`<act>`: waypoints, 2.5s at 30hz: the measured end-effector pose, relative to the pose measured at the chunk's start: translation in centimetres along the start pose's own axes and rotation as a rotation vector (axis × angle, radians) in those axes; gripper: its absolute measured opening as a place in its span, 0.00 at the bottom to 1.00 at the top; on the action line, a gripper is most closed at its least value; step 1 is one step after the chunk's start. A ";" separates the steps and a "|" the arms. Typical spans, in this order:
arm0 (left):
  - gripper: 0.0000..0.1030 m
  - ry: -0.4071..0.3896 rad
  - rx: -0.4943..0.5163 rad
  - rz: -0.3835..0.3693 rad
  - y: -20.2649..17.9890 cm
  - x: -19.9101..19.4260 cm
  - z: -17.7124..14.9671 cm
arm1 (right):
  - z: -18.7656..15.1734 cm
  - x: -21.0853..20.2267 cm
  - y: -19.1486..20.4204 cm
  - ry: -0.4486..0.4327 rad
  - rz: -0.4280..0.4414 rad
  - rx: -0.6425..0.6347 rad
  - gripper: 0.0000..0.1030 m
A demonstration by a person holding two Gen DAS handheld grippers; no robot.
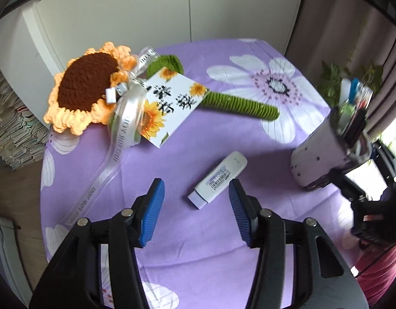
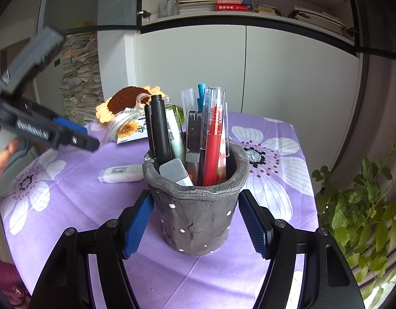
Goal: Organize stationery
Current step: 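Lift the white eraser and drop it into the grey cup with the left gripper, then grasp the white correction tape with the left gripper, then insert the white correction tape into the grey cup with the left gripper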
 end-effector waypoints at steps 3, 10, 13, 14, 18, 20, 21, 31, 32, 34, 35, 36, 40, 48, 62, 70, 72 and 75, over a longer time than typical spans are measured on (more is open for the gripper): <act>0.60 0.013 0.062 0.007 -0.8 1.4 0.4 | 0.0 0.0 -0.1 0.002 0.001 0.002 0.67; 0.71 0.041 0.186 0.047 -2.5 4.1 1.9 | 0.0 -0.1 -0.1 0.005 0.001 0.004 0.67; 0.71 0.048 0.202 0.043 -2.9 4.8 2.4 | -0.1 0.0 -0.1 0.005 0.002 0.006 0.67; 0.71 0.047 0.206 0.041 -3.2 4.9 2.5 | -0.1 0.0 -0.1 0.005 0.003 0.007 0.67; 0.59 0.040 0.270 0.066 -4.4 5.3 2.6 | -0.2 0.0 -0.1 0.006 0.007 0.010 0.67; 0.48 0.066 0.287 0.072 -4.6 5.8 2.4 | -0.2 -0.1 -0.2 0.006 0.009 0.013 0.67; 0.46 0.080 0.285 0.071 -4.4 6.0 2.3 | -0.1 0.0 -0.2 0.007 0.010 0.014 0.67; 0.24 0.082 0.248 0.051 -3.5 6.3 2.2 | -0.1 0.0 -0.2 0.007 0.010 0.014 0.67; 0.23 0.066 0.239 0.046 -3.6 5.9 2.2 | -0.1 0.0 -0.2 0.007 0.009 0.013 0.67; 0.23 0.023 0.211 0.022 -3.4 4.3 2.1 | -0.1 0.0 -0.2 0.007 0.008 0.013 0.67; 0.23 0.011 0.198 0.015 -3.3 3.8 2.2 | -0.1 0.0 -0.2 0.008 0.008 0.014 0.67; 0.23 -0.006 0.184 0.004 -3.2 2.8 2.2 | -0.1 0.0 -0.2 0.008 0.009 0.014 0.67; 0.23 -0.076 0.160 -0.046 -3.4 -0.8 2.1 | -0.1 0.0 -0.2 0.008 0.009 0.014 0.67; 0.23 -0.245 0.194 -0.165 -6.2 -8.8 2.4 | -0.1 0.1 -0.1 0.008 0.005 0.012 0.67; 0.23 -0.223 0.207 -0.325 -12.6 -8.4 6.1 | -0.2 0.0 0.0 0.009 0.002 0.011 0.67; 0.23 -0.170 0.206 -0.323 -13.2 -6.1 6.1 | -0.1 0.0 -0.3 0.010 0.011 0.021 0.67; 0.23 -0.170 0.205 -0.322 -13.1 -6.2 6.0 | -0.1 0.0 -0.3 0.011 0.011 0.021 0.67; 0.23 -0.168 0.200 -0.322 -13.0 -6.2 5.9 | -0.1 0.0 -0.3 0.011 0.009 0.018 0.67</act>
Point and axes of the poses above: each gripper's, at about its wrist camera, not at the fingertips, and x roughly the way its jaws point, y to its left, z to its top, the point moved 1 cm from there along x, roughly the way its jaws point, and after that the axes turned 4 degrees about -z, right-handed, at the moved point
